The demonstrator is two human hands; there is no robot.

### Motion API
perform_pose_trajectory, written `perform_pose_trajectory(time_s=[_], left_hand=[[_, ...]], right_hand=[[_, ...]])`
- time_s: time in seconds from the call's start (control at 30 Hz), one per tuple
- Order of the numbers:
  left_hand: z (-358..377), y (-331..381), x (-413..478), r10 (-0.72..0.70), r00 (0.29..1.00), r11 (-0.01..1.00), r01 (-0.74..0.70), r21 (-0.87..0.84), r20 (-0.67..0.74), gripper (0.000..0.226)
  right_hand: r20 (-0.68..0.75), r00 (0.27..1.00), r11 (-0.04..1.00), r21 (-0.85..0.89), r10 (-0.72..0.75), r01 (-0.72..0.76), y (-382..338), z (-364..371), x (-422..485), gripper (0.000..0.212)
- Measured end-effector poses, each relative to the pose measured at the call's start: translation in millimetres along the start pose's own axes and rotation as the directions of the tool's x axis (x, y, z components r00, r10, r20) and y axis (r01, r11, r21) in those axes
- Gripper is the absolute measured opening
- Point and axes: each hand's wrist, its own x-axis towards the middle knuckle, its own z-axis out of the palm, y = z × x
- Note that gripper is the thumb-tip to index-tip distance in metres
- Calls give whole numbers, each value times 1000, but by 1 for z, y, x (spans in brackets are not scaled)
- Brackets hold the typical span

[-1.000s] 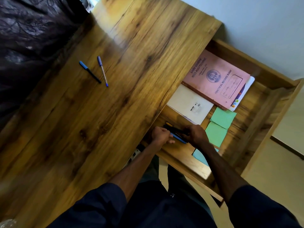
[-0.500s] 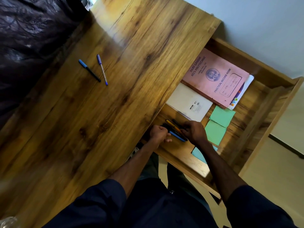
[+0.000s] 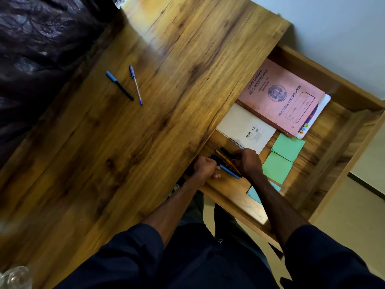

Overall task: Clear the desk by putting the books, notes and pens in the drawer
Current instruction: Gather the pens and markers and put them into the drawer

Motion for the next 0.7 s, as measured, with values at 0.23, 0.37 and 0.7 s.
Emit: perform_pose_trajectory(time_s=[0.23,0.37,0.7], left_hand=[[0,2,2,9,1000,1000,-9,12,8,26],[0,3,2,9,1000,1000,-8,17,-4,26],[-2,5,-1,22,1000,999,-22,47,-7,27]], right_hand=[[-41,999,1000,-11,7,-7,-5,0,0,22],[-110,994,1000,-19,11,-13,-9,0,-1,20],[-71,997,1000,5,1,-1,-17,3,-4,18]])
